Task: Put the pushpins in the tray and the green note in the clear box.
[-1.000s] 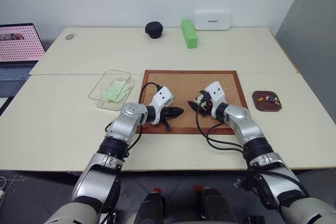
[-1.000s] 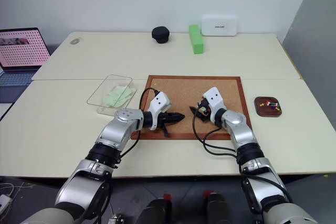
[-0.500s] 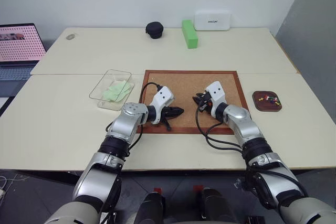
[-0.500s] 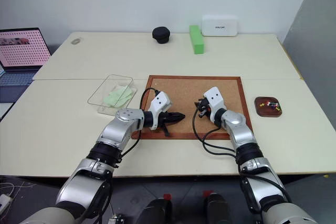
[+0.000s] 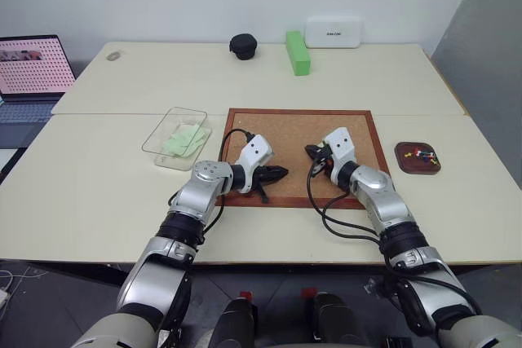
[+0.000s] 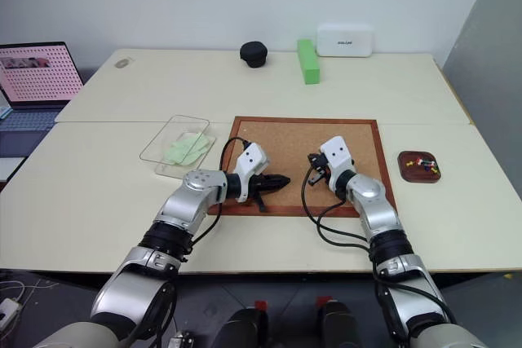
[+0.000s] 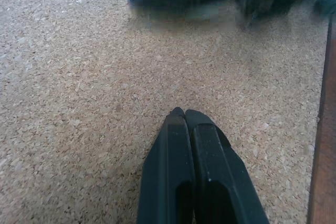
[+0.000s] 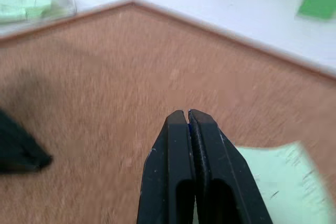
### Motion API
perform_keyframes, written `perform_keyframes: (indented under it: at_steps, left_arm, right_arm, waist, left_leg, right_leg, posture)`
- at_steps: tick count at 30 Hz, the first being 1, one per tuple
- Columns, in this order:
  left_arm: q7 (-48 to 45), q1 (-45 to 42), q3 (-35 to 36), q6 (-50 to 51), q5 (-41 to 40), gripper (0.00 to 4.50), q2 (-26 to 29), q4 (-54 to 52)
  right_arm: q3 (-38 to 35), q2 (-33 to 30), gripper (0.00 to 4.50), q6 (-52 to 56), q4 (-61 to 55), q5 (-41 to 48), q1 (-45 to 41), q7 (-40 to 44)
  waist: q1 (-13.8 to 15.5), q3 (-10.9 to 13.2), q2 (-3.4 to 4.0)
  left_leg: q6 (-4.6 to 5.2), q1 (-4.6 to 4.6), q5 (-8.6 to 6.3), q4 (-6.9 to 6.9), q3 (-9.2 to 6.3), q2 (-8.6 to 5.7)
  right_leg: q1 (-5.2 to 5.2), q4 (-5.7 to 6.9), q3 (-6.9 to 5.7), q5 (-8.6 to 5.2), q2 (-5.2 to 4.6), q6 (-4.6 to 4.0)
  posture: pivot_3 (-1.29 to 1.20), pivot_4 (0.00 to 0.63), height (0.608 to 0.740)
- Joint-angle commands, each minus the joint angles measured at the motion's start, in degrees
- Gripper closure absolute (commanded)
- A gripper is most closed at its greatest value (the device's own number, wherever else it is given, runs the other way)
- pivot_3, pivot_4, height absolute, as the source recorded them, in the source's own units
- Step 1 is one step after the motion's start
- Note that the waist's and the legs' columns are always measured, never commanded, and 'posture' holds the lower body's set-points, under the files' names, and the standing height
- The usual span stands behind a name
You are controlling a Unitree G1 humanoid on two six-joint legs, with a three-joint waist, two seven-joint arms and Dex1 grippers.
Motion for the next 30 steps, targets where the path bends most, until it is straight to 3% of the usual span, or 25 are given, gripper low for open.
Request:
perform_keyframes:
  at_steps: [1, 15, 23, 24, 30]
  left_arm:
    - [0.24, 3.06, -4.84, 2.21, 3.77, 4.50, -1.16, 5.17]
    - [-0.19, 2.33, -3.14, 2.76, 1.89, 4.50, -2.04, 4.66]
    - [0.68, 3.27, 5.23, 4.87, -8.18, 4.50, -6.08, -6.58]
    - [1.57, 3.09, 6.58, 5.12, -9.55, 4.10, -6.90, -8.03]
    - [4.51, 4.43, 8.61, 5.52, -13.73, 2.94, -10.18, -15.68]
  right_arm:
    - [-2.58, -0.54, 4.49, 3.06, -9.36, 2.41, 1.61, -1.45]
    - [-7.39, -6.96, 4.49, 10.74, -23.18, 3.69, 6.75, -4.61]
    - [-10.35, -2.07, 4.49, 19.08, -27.75, 8.25, 2.58, -11.30]
    - [-10.89, -0.89, 4.50, 20.43, -28.41, 9.46, 2.24, -12.25]
    - [-12.00, 3.82, 4.50, 26.59, -31.96, 14.23, 1.10, -15.73]
  waist:
    - [-0.03, -0.19, -0.06]
    - [0.00, -0.51, -0.10]
    - [-0.08, -0.44, -0.13]
    - [-0.15, -0.42, -0.12]
    - [-0.49, -0.33, -0.19]
  left_leg:
    - [0.00, 0.01, 0.00, 0.01, 0.00, 0.00]
    - [0.00, 0.03, 0.00, -0.02, -0.01, 0.02]
    - [0.00, -0.24, 0.00, -0.02, -0.05, 0.03]
    - [0.00, -0.33, 0.00, -0.02, -0.04, 0.05]
    - [-0.01, -0.94, 0.00, -0.05, -0.04, 0.11]
  right_leg:
    - [0.01, -0.01, 0.00, 0.00, 0.00, 0.00]
    - [0.03, -0.04, -0.03, -0.13, 0.01, -0.21]
    - [-0.16, -0.07, -0.07, -0.04, 0.02, -0.06]
    - [-0.23, -0.08, -0.06, -0.03, 0.02, -0.03]
    - [-0.94, 0.07, -0.03, 0.00, 0.08, -0.03]
  posture:
    - [0.00, 0.150, 0.740]
    - [0.00, 0.150, 0.740]
    - [0.00, 0.150, 0.740]
    - [0.00, 0.150, 0.740]
    - [0.00, 0.150, 0.740]
